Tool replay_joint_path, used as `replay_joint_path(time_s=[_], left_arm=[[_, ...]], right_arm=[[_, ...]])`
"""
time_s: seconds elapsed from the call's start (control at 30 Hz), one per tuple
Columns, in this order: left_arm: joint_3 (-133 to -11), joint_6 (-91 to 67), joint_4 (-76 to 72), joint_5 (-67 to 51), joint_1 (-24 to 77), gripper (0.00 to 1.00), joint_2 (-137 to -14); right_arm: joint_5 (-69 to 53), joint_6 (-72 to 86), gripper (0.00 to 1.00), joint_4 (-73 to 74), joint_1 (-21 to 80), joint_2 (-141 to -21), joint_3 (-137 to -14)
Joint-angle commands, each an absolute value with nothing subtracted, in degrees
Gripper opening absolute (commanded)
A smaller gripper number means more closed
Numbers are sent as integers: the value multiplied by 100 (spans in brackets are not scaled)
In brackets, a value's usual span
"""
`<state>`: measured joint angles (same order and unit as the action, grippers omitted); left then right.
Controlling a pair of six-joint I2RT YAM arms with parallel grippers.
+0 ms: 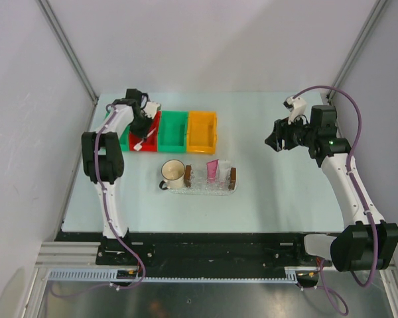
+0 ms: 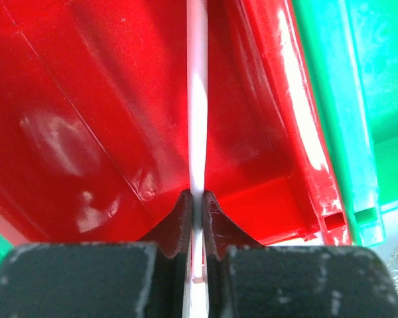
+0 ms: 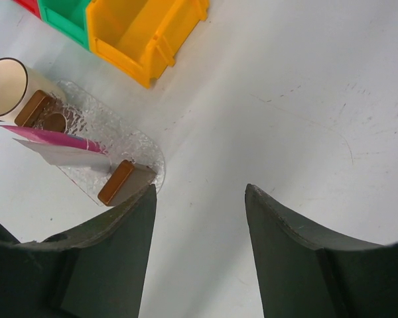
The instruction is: Prepare toiletry sets of a toothbrush and toothpaste on the tray
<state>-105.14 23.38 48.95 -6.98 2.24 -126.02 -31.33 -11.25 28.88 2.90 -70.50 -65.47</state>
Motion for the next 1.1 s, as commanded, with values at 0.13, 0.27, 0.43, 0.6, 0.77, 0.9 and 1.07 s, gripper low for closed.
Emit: replay_joint_path(time_s=[0.13,0.27,0.43,0.6,0.77,0.9,1.07], left_arm=[[-10679,2153,4834,-457,185,2,-11971],[-10626,2101,4834,-290,185,0,-11831],[-10573,2127,4834,-176,185,0,-11506],[-10477,2223,4843,-377,185,0,-10803],[-9951,2478,4852,-1184,211,0,-9924],[-9467,2723,4922,-1652,395,0,-9065],[-8974,2970,5132,-1880,1097,0,-8324]], right_arm=[[-3261,-1204,61,2874,264,-6996,-6548],[-3278,-1213,61,2874,264,-6979,-6548],[-3305,-1213,61,2883,255,-6961,-6548],[-3489,-1239,61,2822,299,-6917,-6548],[-3507,-1590,65,2707,623,-6663,-6565],[-2807,-2108,66,2830,1352,-6548,-6785],[-1305,-2854,68,2567,2615,-6364,-6961]])
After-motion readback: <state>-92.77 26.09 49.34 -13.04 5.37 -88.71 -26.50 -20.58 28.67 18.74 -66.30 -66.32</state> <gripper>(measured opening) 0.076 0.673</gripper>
